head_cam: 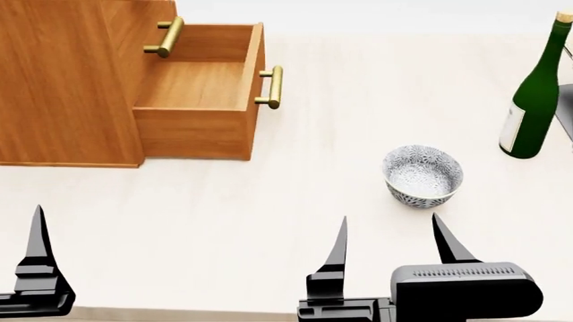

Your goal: Close the bottom drawer of the cabinet.

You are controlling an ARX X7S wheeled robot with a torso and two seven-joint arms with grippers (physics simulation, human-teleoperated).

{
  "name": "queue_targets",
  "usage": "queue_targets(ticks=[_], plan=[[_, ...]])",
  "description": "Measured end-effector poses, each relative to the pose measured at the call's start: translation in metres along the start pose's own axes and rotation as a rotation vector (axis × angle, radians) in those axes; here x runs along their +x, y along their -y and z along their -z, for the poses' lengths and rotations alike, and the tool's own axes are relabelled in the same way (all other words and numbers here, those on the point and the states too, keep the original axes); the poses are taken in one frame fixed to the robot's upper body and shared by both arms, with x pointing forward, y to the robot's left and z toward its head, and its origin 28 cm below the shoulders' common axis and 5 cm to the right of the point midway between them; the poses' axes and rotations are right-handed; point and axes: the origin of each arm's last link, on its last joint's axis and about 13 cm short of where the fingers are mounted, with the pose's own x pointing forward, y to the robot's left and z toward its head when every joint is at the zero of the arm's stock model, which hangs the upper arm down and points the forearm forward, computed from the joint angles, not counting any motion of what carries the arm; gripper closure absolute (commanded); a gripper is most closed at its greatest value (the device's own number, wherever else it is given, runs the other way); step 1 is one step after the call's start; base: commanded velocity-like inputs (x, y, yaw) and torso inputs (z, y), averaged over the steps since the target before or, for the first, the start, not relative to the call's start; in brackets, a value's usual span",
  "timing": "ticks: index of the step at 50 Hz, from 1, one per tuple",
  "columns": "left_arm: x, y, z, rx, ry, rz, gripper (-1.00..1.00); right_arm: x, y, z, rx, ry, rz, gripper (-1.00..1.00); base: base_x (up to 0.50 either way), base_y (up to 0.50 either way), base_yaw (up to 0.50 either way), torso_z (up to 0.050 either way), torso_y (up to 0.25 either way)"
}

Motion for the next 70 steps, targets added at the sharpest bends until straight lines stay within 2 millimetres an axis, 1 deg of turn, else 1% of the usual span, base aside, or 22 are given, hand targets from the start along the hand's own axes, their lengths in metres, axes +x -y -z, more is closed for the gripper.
queue_targets(ticks=[33, 52, 70], plan=[[0.0017, 0.0007, 0.0031, 0.018, -0.006, -0.002, -1.00, -0.0005, 0.0025, 0.0010, 0.023, 0.006, 0.004, -1.00, 0.00, 0.50, 0.00, 0.000, 0.000], [0.0020, 0.0021, 0.0066, 0.018, -0.016, 0.001, -1.00, 0.0003, 0.0039, -0.0004, 0.060, 0.000, 0.038, -1.00, 0.01, 0.00, 0.00, 0.000, 0.000], [0.0009, 0.0036, 0.0056, 0.013, -0.011, 0.005, -1.00, 0.0009, 0.0052, -0.0040, 0.069, -0.003, 0.019, -1.00, 0.49, 0.00, 0.00, 0.000, 0.000]])
